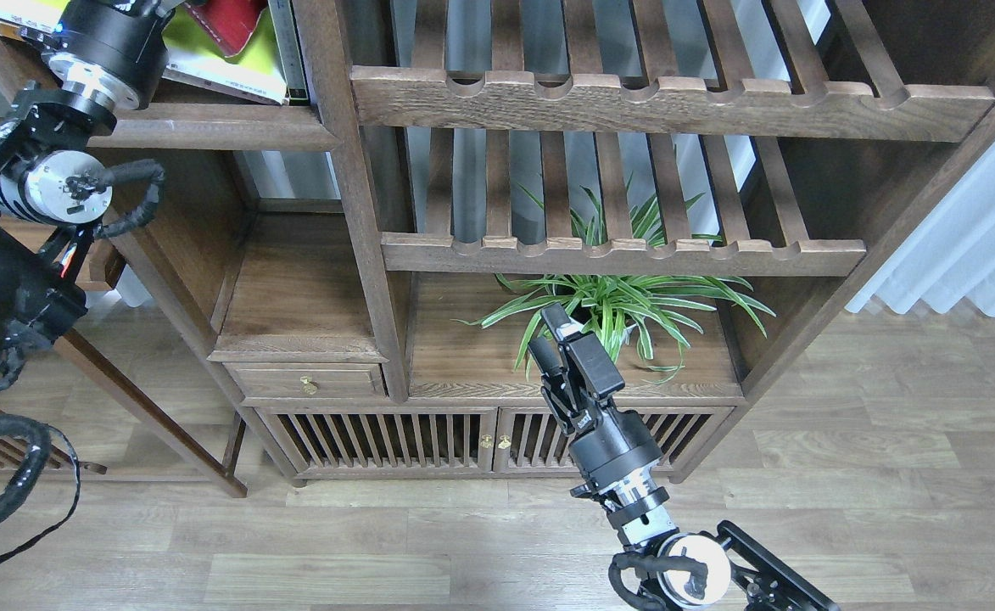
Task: Organize books on shelf
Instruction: 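Push the red book onto the top shelf with the left gripper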
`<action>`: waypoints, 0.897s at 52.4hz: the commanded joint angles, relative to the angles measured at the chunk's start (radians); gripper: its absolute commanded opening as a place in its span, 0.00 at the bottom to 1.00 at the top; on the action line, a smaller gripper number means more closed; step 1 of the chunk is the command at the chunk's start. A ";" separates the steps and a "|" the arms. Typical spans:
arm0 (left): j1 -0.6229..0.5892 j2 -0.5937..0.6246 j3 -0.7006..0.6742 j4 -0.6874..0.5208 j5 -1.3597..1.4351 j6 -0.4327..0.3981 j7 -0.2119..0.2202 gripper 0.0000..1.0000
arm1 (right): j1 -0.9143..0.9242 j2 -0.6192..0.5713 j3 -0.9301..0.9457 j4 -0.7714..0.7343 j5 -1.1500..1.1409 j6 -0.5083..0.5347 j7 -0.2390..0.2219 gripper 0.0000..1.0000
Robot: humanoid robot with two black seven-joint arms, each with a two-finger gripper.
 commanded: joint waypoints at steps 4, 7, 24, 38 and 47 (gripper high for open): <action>-0.016 0.000 -0.001 0.014 -0.001 0.002 -0.003 0.36 | 0.000 0.000 0.000 0.000 0.000 0.000 0.000 0.86; -0.030 0.000 -0.004 0.014 -0.001 0.002 -0.003 0.36 | 0.000 0.000 0.000 0.000 0.000 0.000 0.000 0.86; -0.176 -0.001 -0.018 0.044 -0.013 0.006 0.000 0.36 | 0.001 0.000 0.000 0.000 0.000 0.000 -0.002 0.86; -0.245 0.000 -0.057 0.051 -0.025 0.020 0.005 0.36 | 0.000 0.000 -0.002 -0.002 0.000 0.000 0.000 0.86; -0.243 0.006 -0.066 0.056 -0.027 0.020 0.002 0.36 | 0.000 0.000 -0.002 -0.002 0.002 0.000 -0.002 0.86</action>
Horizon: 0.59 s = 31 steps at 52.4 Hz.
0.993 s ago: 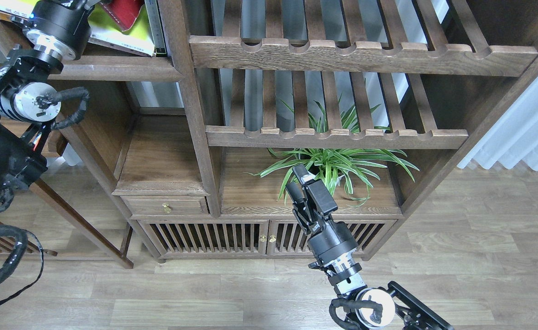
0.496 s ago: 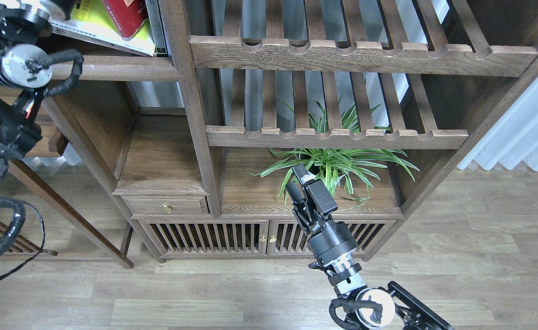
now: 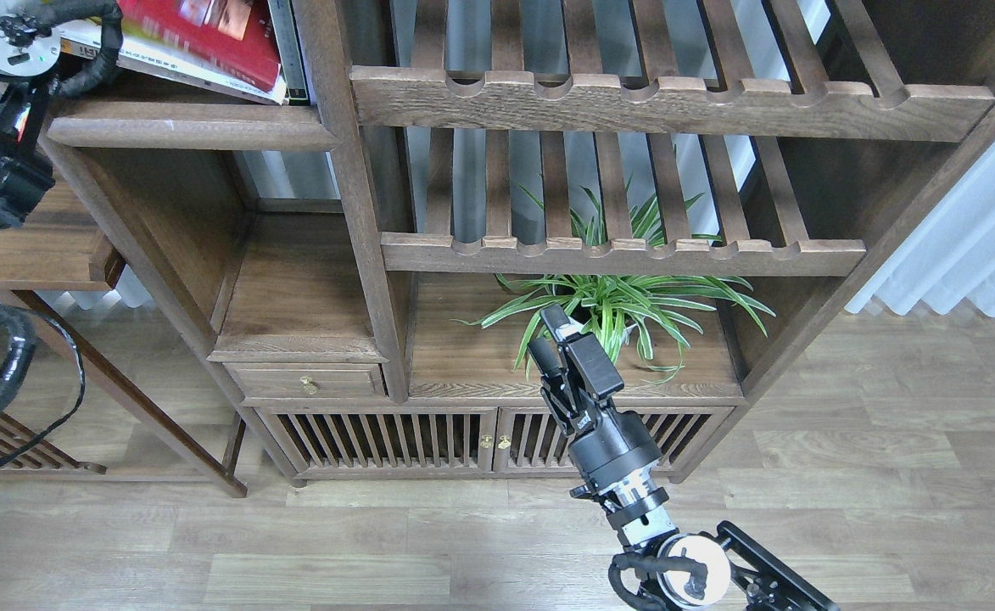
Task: Organize books on shelf
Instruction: 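Push the red book onto the top shelf with the left gripper, then release the red book and lower the left gripper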
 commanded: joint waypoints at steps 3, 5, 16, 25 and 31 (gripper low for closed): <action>0.013 0.003 -0.001 -0.006 -0.001 -0.003 -0.006 0.38 | 0.002 0.000 0.000 0.000 0.002 0.000 0.001 0.86; 0.019 0.003 -0.001 -0.011 -0.001 -0.005 -0.007 0.39 | 0.002 0.000 0.000 0.000 0.002 0.000 0.001 0.86; 0.140 -0.006 -0.007 -0.167 -0.201 -0.014 -0.041 0.49 | 0.006 0.000 0.002 0.002 0.002 0.000 0.001 0.86; 0.265 -0.058 -0.078 -0.413 -0.227 -0.014 -0.058 0.56 | 0.014 0.000 0.000 0.002 0.002 0.000 -0.001 0.86; 0.374 -0.119 -0.095 -0.564 -0.228 -0.015 -0.075 0.63 | 0.015 0.000 0.000 0.002 0.002 0.000 -0.001 0.86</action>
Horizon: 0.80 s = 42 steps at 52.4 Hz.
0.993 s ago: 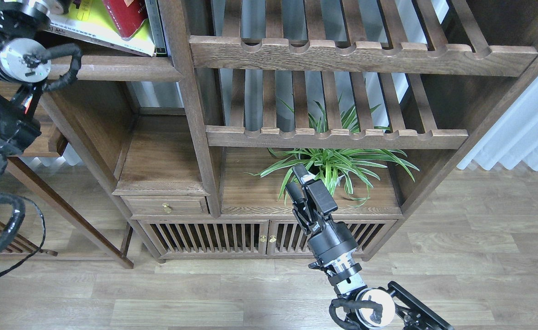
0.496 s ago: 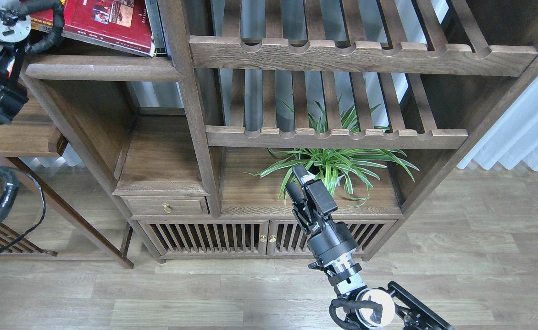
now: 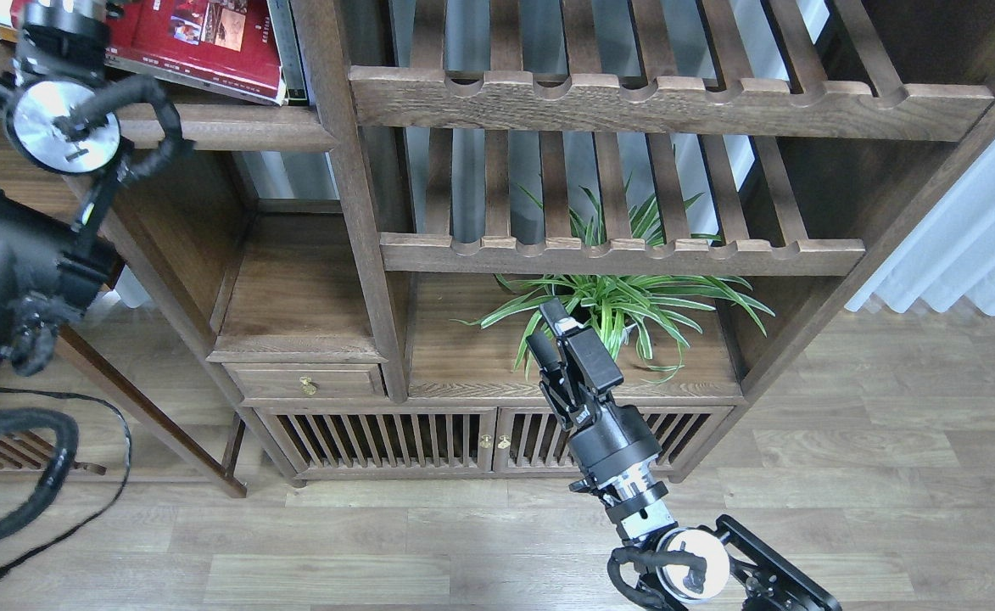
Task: Organize books on shelf
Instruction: 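Release the red book and lower the left gripper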
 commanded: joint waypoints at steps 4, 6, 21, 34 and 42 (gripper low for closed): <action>0.133 -0.091 -0.015 -0.202 -0.001 -0.006 -0.011 0.69 | 0.002 0.000 0.000 -0.002 0.000 0.000 0.000 0.85; 0.158 -0.114 -0.014 -0.230 -0.001 -0.007 -0.011 0.78 | 0.001 0.000 0.000 -0.002 0.000 0.000 0.001 0.86; 0.466 -0.186 0.114 -0.299 0.016 -0.212 0.009 0.91 | 0.002 0.000 -0.014 0.029 0.005 0.000 0.001 0.85; 0.647 -0.186 0.207 -0.299 0.025 -0.212 0.025 0.92 | 0.002 0.000 -0.014 0.044 0.006 0.000 0.006 0.85; 0.661 -0.186 0.238 -0.292 0.027 -0.212 0.025 0.92 | 0.001 0.000 -0.011 0.057 0.008 0.000 0.008 0.85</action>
